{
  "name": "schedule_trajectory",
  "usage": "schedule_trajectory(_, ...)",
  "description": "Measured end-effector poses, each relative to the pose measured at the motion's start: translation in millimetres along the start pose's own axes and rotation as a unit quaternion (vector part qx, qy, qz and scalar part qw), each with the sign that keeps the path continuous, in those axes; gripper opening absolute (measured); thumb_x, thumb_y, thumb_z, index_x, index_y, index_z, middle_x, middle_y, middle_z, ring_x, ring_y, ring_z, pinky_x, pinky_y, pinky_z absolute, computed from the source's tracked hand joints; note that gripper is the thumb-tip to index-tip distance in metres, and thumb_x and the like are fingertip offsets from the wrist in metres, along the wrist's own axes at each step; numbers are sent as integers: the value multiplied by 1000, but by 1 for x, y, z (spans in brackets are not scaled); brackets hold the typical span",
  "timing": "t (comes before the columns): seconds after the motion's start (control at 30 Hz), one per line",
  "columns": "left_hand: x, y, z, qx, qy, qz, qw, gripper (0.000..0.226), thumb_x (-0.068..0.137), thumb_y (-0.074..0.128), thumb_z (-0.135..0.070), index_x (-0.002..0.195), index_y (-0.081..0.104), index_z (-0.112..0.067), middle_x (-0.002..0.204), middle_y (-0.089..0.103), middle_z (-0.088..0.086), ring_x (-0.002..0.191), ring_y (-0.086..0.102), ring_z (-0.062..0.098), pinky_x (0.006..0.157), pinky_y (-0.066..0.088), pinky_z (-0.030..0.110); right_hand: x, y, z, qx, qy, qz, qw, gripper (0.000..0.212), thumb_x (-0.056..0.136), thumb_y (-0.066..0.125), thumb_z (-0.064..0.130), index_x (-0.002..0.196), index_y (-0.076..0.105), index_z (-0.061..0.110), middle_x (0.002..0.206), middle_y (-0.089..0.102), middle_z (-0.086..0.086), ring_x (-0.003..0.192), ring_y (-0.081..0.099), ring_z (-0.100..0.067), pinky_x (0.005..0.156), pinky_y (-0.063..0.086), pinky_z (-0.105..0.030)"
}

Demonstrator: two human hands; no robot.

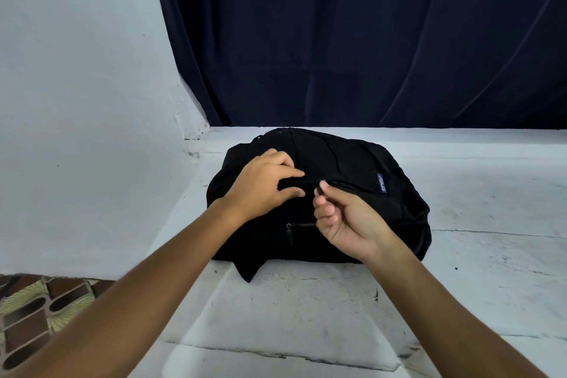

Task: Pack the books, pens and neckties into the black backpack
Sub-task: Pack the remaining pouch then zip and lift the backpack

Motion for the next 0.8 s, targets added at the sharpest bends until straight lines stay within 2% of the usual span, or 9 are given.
schedule_trajectory(0.07, 4, 4, 3, -52, -22, -3, 998, 38, 75, 70, -44, 99, 77, -15, 84, 61, -7, 83, 54, 13, 78, 48, 31, 0, -1, 0, 12, -4, 2, 1000, 17, 94, 53, 20, 81, 55, 8, 54, 52, 1, 36, 44, -3, 34, 35, -13)
schedule_trajectory(0.2, 7, 5, 7, -127, -38, -9, 991, 24, 73, 76, -35, 82, 78, -13, 75, 58, -13, 73, 53, 3, 67, 37, 9, -2, -7, 0, 75, -26, -13, 997, 18, 97, 50, 17, 82, 54, 7, 52, 52, 2, 35, 43, -3, 33, 34, -13)
schedule_trajectory(0.47, 10, 3, 12, -157, -55, -12, 986, 11, 73, 85, -17, 73, 76, -10, 72, 61, -8, 65, 54, 6, 59, 40, 16, -18, -24, 12, 169, -83, -68, 980, 23, 100, 49, 16, 80, 55, 5, 51, 49, 3, 34, 41, -2, 33, 32, -13)
schedule_trajectory(0.63, 9, 3, 10, -150, -50, -8, 987, 12, 73, 85, -15, 69, 74, -10, 70, 59, -9, 64, 54, 8, 58, 37, 13, -27, -37, 17, 105, -109, -90, 984, 23, 100, 50, 15, 79, 56, 5, 53, 52, 2, 38, 45, -2, 36, 36, -12)
schedule_trajectory(0.8, 7, 2, 7, -136, -39, -17, 990, 10, 72, 85, -15, 73, 76, -11, 71, 60, -9, 62, 52, 5, 59, 38, 14, -34, -45, 25, -71, -135, -130, 980, 18, 96, 58, 10, 84, 65, -2, 63, 66, -10, 48, 62, -10, 44, 49, -16)
Point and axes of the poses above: each hand's wrist, its own x-axis towards the middle knuckle, its own y-axis out of the palm, z = x × y, the point moved 6 cm from there along x, towards the middle knuckle
